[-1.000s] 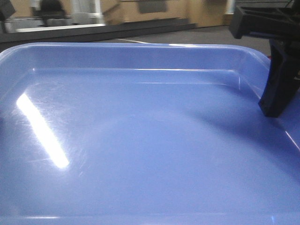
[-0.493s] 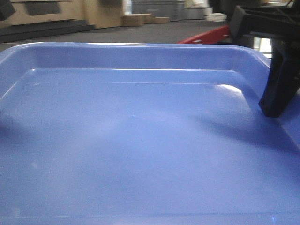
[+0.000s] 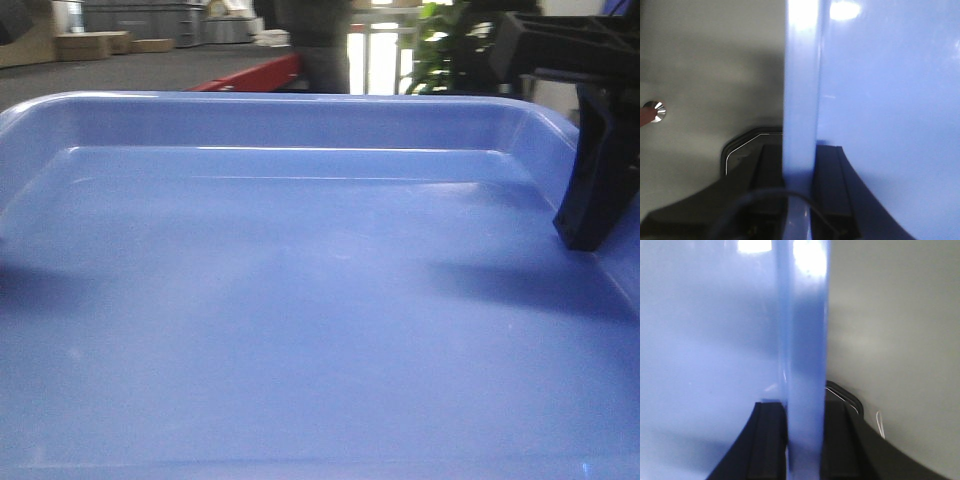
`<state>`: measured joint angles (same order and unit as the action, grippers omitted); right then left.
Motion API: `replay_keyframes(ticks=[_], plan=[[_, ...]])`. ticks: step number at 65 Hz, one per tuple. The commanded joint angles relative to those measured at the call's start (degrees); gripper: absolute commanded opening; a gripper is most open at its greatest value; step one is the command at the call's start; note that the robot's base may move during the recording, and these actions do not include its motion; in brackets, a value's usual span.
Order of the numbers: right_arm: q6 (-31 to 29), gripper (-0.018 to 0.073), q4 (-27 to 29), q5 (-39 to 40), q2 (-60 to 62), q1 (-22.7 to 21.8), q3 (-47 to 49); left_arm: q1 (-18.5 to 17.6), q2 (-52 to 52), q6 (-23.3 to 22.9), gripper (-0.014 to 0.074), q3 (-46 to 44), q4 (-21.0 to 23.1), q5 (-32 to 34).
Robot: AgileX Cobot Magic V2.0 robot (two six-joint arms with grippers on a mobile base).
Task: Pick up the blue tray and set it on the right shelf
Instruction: 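Hold the tray raised in both grippers while the base drives away, then keep holding the tray as the base approaches the metal rack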
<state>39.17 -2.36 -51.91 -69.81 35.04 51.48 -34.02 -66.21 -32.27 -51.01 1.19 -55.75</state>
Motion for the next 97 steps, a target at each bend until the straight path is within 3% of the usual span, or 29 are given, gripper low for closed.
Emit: replay_keyframes(ticks=[1,97], plan=[[-0.29,0.0161,-1.87,1.35,1.51,-0.14,1.41,-0.24,1.14,0.04,-0.0048,-1.53,-0.44,0.18],[-0.29,0.0161,-1.87,1.35,1.51,-0.14,1.41,-0.24,1.14,0.04,-0.0048,-1.53,-0.44,-0.03]])
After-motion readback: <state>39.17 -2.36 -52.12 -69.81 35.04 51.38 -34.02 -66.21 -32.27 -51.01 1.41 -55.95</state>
